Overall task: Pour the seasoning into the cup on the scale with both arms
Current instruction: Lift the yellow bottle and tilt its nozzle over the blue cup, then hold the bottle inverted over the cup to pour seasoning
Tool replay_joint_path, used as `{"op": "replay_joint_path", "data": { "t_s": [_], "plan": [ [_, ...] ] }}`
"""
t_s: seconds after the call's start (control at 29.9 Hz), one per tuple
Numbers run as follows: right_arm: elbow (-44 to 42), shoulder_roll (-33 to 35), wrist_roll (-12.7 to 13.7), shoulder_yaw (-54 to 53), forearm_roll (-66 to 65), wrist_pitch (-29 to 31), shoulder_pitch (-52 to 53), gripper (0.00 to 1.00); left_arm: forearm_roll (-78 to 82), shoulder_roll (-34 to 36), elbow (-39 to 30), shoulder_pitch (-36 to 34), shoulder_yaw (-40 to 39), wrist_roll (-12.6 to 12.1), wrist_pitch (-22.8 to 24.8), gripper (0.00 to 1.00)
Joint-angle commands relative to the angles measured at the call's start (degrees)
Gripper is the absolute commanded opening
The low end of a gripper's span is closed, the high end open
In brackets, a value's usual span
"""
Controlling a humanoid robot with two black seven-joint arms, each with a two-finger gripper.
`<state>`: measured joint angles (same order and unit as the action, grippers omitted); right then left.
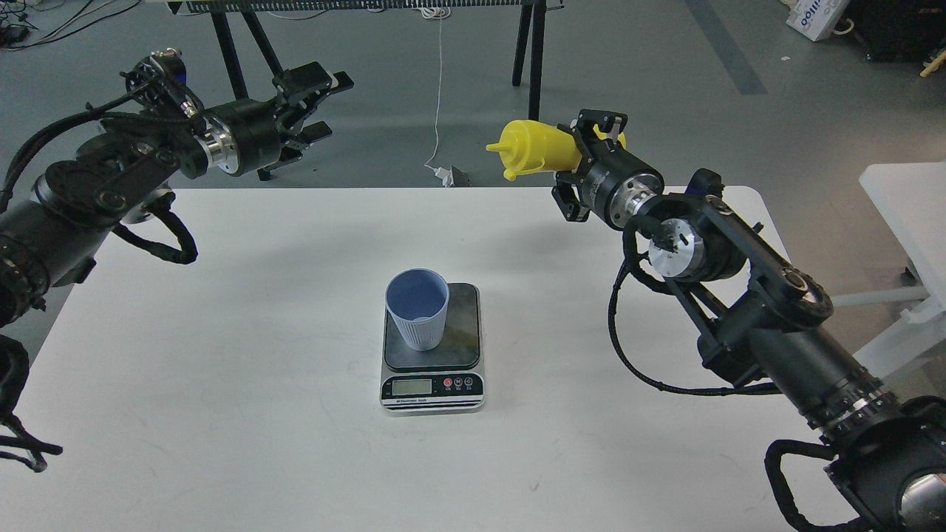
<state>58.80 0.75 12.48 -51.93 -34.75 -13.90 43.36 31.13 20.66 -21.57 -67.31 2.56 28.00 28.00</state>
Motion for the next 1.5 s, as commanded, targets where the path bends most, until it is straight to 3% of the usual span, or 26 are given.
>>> {"op": "replay_joint_path", "data": {
  "t_s": [0.0,0.13,0.3,0.67,0.97,1.17,1.3,1.47],
  "plan": [
    [-0.26,-0.75,0.0,7.61,-3.3,-4.63,2.86,0.02,-0.11,-0.18,0.04,0.25,-0.1,0.0,0.0,0.99],
    [-2.02,-0.75,0.18,16.67,-5.59,-8.94,6.64,0.02,-0.11,-0.53,0.13,0.25,-0.1,0.0,0.0,0.99],
    [-5.62,-0.75,0.88,23.62,-6.29,-9.39,9.46,0.02,-0.11,-0.45,0.31,0.34,-0.01,0.0,0.0,0.99],
    [-6.51,-0.75,3.78,24.07,-4.72,-8.69,10.87,0.02,-0.02,0.35,0.31,0.43,0.08,0.0,0.0,0.99],
    [-5.98,-0.75,4.57,20.56,7.15,0.98,9.99,0.02,0.42,-0.09,0.31,0.95,0.43,0.0,0.0,0.99],
    [-6.07,-0.75,7.73,20.82,7.15,6.86,9.64,0.02,0.51,0.17,0.39,0.78,0.61,0.0,0.0,0.99],
    [-6.16,-0.75,9.31,21.08,7.06,7.48,10.34,0.02,0.51,-0.36,0.39,0.87,0.52,0.0,0.0,0.99],
    [-6.07,-0.75,9.49,22.31,6.27,7.66,12.27,0.02,0.51,-0.53,0.39,1.04,0.34,0.0,0.0,0.99]
  ]
}}
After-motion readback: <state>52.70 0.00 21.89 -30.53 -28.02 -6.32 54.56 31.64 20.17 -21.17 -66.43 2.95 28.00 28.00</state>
